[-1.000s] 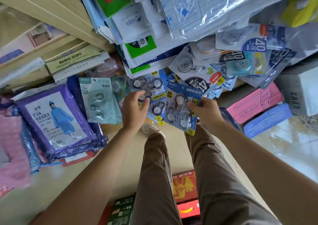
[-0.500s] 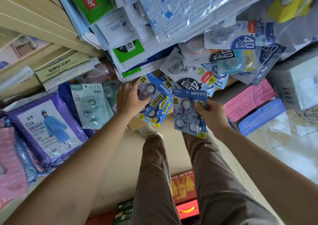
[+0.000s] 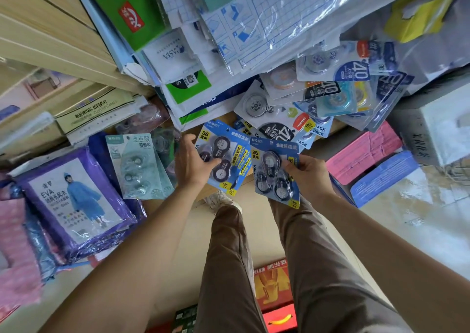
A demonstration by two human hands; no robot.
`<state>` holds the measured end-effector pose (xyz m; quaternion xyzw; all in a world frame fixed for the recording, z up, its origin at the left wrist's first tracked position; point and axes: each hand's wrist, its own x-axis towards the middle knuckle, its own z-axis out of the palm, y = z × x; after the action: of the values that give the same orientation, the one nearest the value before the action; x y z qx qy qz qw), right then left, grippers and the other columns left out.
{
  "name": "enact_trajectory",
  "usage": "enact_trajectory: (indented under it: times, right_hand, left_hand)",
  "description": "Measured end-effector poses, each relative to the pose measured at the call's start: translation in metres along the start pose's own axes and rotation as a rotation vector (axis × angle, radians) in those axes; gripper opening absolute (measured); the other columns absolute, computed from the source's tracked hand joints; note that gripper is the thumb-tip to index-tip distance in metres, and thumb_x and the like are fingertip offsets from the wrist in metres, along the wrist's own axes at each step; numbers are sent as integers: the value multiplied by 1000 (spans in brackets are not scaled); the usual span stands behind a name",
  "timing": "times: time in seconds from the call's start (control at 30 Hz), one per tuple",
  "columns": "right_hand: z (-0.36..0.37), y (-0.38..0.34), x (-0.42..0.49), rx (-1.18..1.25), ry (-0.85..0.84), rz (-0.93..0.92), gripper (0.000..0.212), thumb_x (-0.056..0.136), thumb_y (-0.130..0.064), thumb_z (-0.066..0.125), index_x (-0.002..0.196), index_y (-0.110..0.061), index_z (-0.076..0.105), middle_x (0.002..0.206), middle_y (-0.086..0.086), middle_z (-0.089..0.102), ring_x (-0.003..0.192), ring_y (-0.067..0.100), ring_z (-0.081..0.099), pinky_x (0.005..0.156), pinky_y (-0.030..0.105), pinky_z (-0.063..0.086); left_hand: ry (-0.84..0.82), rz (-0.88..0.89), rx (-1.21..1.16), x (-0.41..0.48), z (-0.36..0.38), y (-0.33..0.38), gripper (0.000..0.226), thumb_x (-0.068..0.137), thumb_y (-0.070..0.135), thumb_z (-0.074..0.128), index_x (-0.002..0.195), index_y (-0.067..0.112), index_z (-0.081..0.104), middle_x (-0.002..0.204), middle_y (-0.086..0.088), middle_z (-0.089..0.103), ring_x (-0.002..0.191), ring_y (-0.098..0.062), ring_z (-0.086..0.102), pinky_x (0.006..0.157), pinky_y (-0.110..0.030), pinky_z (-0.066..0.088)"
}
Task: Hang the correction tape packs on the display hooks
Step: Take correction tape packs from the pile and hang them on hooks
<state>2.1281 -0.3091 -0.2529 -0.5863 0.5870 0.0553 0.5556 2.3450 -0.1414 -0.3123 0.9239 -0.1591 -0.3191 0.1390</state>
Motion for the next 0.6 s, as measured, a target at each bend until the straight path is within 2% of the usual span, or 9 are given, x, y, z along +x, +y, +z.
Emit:
enact_trajectory:
  times: [0.07, 0.13, 0.17, 0.23, 0.3, 0.4, 0.47, 0.53, 0.6]
  right_hand:
    - [-3, -4, -1, -8, 10, -2, 32, 90, -21, 72, 62, -11, 60, 57, 1, 52, 54, 9, 42, 51, 24, 34]
    - [-8, -9, -3, -1, 22, -3, 32, 89, -23, 73, 71, 1, 63, 61, 9, 53, 58, 14, 44, 55, 27, 34]
    - [-10, -12, -5, 3, 27, -5, 30, 89, -23, 73, 74, 1, 65, 62, 10, 56, 59, 15, 46, 55, 28, 36]
    - [-16, -23, -11, 11, 29, -17, 19, 89, -24, 73, 78, -7, 72, 65, 6, 64, 61, 14, 53, 57, 29, 42]
    - [-24, -37, -22, 25, 28, -31, 13, 89, -25, 73, 82, -14, 75, 67, 6, 67, 61, 12, 56, 56, 28, 44]
    - [-41, -62, -46, 4, -4, -48, 17, 90, -24, 72, 80, -10, 72, 66, 6, 63, 57, 12, 51, 52, 24, 39]
    - [-55, -80, -64, 3, -31, -74, 22, 89, -26, 73, 80, -5, 71, 66, 15, 63, 58, 14, 50, 56, 26, 39]
    - [-72, -101, -84, 1, -51, -106, 27, 90, -27, 72, 83, -2, 70, 64, 21, 56, 57, 14, 44, 55, 27, 35]
    - [-90, -129, -105, 23, -76, -149, 26, 91, -27, 71, 84, -2, 71, 61, 9, 48, 57, 13, 39, 54, 27, 30]
  left_hand:
    - [-7, -52, -76, -4, -4, 1, 91, 61, 35, 96, 134, 12, 47, 130, -10, 64, 118, -30, 61, 91, -44, 52]
    - [-23, -62, -98, -9, -10, 2, 67, 60, 33, 95, 114, 11, 61, 112, -8, 70, 105, -31, 65, 81, -38, 51]
    - [-26, -58, -94, -14, -16, 4, 56, 61, 33, 94, 103, 12, 63, 102, -7, 70, 96, -31, 66, 75, -38, 51]
    - [-24, -36, -95, -25, -29, 9, 50, 64, 35, 91, 93, 13, 58, 92, -7, 70, 85, -32, 66, 69, -41, 52]
    - [7, -33, -34, -42, -50, 17, 48, 71, 41, 86, 97, 13, 55, 93, -10, 71, 87, -35, 67, 66, -41, 51]
    - [103, -81, 95, -73, -94, 31, 50, 78, 44, 80, 108, 13, 56, 97, -18, 72, 92, -43, 67, 67, -42, 47]
    - [148, -65, 73, -100, -126, 40, 52, 79, 46, 79, 112, 13, 56, 95, -18, 72, 89, -43, 68, 67, -44, 51]
    - [194, -41, 24, -128, -158, 51, 47, 81, 46, 78, 105, 13, 55, 90, -16, 72, 85, -41, 68, 65, -44, 53]
    - [259, 11, -20, -154, -193, 68, 42, 83, 44, 78, 100, 13, 56, 84, -14, 70, 81, -39, 67, 60, -41, 49]
